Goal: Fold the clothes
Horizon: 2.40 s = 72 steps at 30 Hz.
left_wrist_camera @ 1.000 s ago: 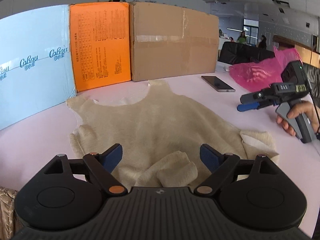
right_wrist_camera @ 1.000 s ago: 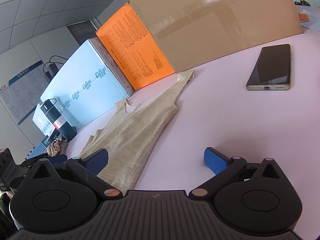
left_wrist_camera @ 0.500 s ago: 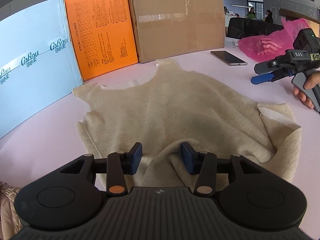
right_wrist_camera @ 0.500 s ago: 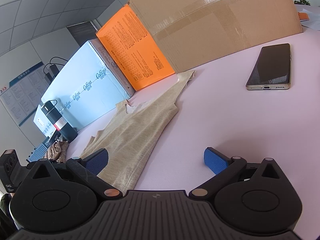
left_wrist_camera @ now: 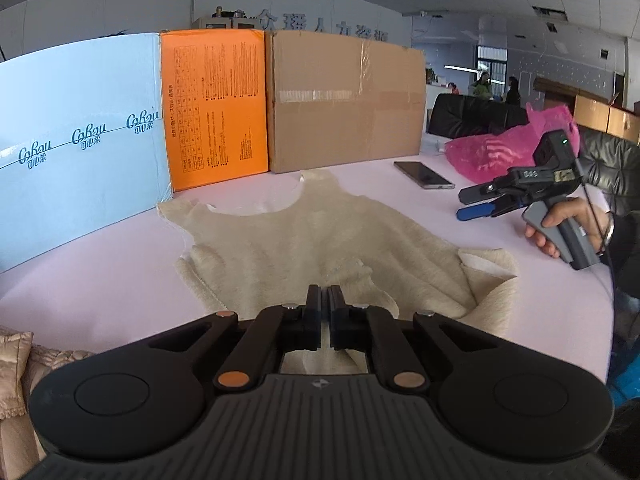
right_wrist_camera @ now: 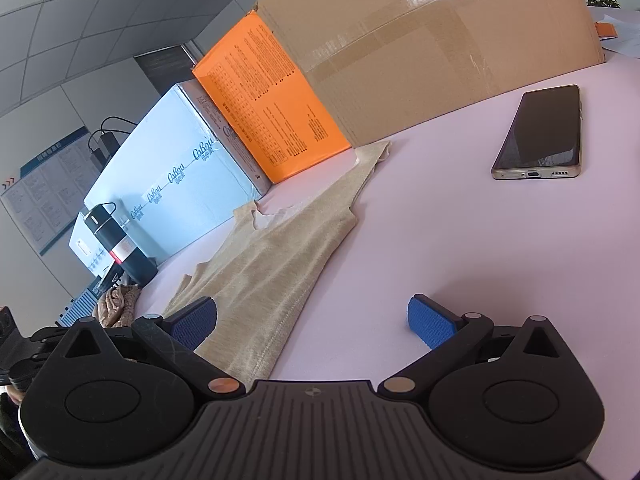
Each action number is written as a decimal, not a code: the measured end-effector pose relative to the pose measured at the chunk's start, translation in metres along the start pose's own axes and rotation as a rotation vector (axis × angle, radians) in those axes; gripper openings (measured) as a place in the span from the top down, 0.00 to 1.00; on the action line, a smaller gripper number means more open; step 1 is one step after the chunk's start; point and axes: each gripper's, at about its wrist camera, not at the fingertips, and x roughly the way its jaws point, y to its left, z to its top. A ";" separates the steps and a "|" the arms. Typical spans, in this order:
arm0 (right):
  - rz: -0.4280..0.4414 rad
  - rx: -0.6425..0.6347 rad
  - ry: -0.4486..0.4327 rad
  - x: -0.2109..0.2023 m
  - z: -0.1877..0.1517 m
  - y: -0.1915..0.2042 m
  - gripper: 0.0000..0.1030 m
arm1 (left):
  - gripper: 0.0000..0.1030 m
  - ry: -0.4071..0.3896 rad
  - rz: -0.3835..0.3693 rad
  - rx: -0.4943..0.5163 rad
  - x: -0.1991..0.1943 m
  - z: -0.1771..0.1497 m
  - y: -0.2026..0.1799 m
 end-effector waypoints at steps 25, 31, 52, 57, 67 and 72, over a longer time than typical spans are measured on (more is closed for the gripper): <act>0.091 -0.202 0.092 -0.013 -0.007 0.035 0.00 | 0.16 -0.063 0.081 0.071 -0.077 -0.054 -0.031; 0.100 -0.439 0.147 -0.019 -0.033 0.079 0.00 | 0.14 -0.043 0.028 0.014 -0.038 -0.068 -0.029; 0.283 -0.711 0.263 -0.033 -0.058 0.114 0.88 | 0.10 0.024 0.070 0.041 -0.032 -0.076 -0.036; 0.404 -0.859 0.476 -0.063 -0.078 0.122 0.88 | 0.10 0.034 0.066 0.047 -0.030 -0.075 -0.036; 0.099 -0.898 0.111 -0.062 -0.071 0.130 0.30 | 0.10 0.077 0.088 0.048 -0.024 -0.075 -0.039; 0.126 -0.700 0.207 -0.022 -0.045 0.103 0.55 | 0.10 0.081 0.097 0.038 -0.023 -0.074 -0.036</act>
